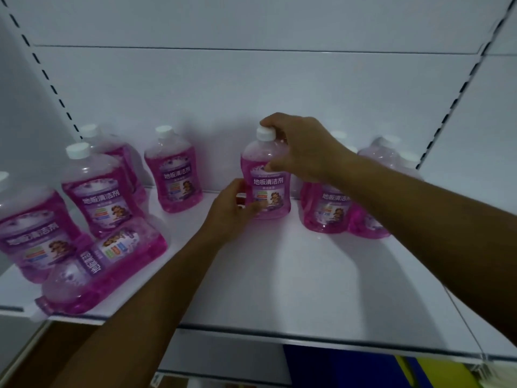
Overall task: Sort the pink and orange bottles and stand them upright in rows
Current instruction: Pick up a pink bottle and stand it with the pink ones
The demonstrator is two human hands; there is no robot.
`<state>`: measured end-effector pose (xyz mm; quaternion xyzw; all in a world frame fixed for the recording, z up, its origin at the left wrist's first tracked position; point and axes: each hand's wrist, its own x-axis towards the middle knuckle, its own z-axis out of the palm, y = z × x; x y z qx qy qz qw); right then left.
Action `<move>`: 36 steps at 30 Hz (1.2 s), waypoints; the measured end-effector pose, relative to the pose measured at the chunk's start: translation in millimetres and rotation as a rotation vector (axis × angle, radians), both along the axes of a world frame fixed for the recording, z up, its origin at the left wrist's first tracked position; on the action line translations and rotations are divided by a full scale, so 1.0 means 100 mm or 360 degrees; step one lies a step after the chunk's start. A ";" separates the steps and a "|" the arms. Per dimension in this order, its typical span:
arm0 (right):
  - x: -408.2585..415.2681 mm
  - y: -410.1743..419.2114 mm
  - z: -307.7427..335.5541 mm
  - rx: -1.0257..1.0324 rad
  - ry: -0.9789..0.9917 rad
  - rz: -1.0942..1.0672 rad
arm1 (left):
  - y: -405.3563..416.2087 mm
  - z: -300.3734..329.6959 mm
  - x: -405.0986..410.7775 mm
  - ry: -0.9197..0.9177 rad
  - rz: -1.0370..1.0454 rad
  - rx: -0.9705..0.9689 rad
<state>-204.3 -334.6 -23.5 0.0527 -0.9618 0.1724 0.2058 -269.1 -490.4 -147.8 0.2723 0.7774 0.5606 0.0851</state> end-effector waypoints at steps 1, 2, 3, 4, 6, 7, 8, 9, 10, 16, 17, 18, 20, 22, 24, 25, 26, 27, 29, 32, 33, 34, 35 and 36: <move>-0.02 0.02 0.01 0.0047 -0.0009 -0.0024 | 0.06 0.01 -0.05 0.0033 -0.0001 -0.0020; -0.04 0.04 0.02 0.0080 -0.0021 -0.0059 | 0.13 0.02 -0.10 0.0057 0.0001 -0.0036; -0.06 0.07 0.02 0.0100 -0.0034 -0.0096 | 0.19 0.01 -0.15 0.0077 0.0004 -0.0052; -0.07 0.10 0.02 0.0113 -0.0043 -0.0131 | 0.25 0.01 -0.19 0.0095 0.0004 -0.0069; -0.10 0.17 0.00 0.0132 -0.0063 -0.0188 | 0.35 -0.02 -0.26 0.0125 -0.0012 -0.0107; -0.11 0.19 -0.01 0.0149 -0.0074 -0.0205 | 0.38 -0.04 -0.29 0.0134 -0.0013 -0.0123; -0.12 0.21 -0.02 0.0171 -0.0083 -0.0227 | 0.41 -0.06 -0.32 0.0141 -0.0010 -0.0137; -0.13 0.22 -0.03 0.0203 -0.0095 -0.0260 | 0.44 -0.08 -0.34 0.0149 -0.0004 -0.0148; -0.14 0.23 -0.04 0.0248 -0.0109 -0.0299 | 0.46 -0.10 -0.36 0.0158 0.0002 -0.0154; -0.18 0.22 -0.05 0.0481 -0.0180 -0.0467 | 0.53 -0.18 -0.37 0.0184 0.0033 -0.0145; -0.17 0.21 -0.04 0.0538 -0.0176 -0.0490 | 0.53 -0.18 -0.35 0.0192 0.0035 -0.0142; -0.17 0.18 -0.03 0.0607 -0.0154 -0.0511 | 0.52 -0.17 -0.32 0.0211 0.0040 -0.0146; -0.17 0.09 -0.01 0.0729 -0.0052 -0.0499 | 0.44 -0.12 -0.27 0.0289 0.0097 -0.0186; -0.21 -0.05 -0.01 0.0723 0.0058 -0.0386 | 0.30 -0.06 -0.22 0.0444 0.0235 -0.0225; -0.32 -0.21 -0.04 0.0524 0.0096 -0.0218 | 0.08 0.04 -0.16 0.0637 0.0438 -0.0167; -0.39 -0.29 -0.07 0.0351 0.0086 -0.0131 | -0.03 0.08 -0.14 0.0740 0.0549 -0.0103; -0.47 -0.37 -0.10 0.0167 0.0065 -0.0047 | -0.15 0.11 -0.13 0.0821 0.0662 -0.0040; -0.56 -0.46 -0.12 0.0006 0.0042 0.0027 | -0.27 0.14 -0.13 0.0879 0.0780 0.0021; -0.73 -0.62 -0.16 -0.0203 -0.0020 0.0126 | -0.46 0.15 -0.15 0.0882 0.0974 0.0105; -0.94 -0.83 -0.19 -0.0366 -0.0141 0.0248 | -0.65 0.14 -0.20 0.0713 0.1083 0.0079; -1.00 -0.88 -0.19 -0.0402 -0.0180 0.0285 | -0.68 0.12 -0.23 0.0656 0.1094 0.0060; -1.06 -0.92 -0.19 -0.0424 -0.0218 0.0320 | -0.70 0.11 -0.26 0.0580 0.1101 0.0048; -1.11 -0.95 -0.20 -0.0424 -0.0253 0.0355 | -0.72 0.10 -0.28 0.0515 0.1097 0.0061; -1.15 -0.98 -0.20 -0.0402 -0.0282 0.0385 | -0.73 0.13 -0.30 0.0434 0.1093 0.0085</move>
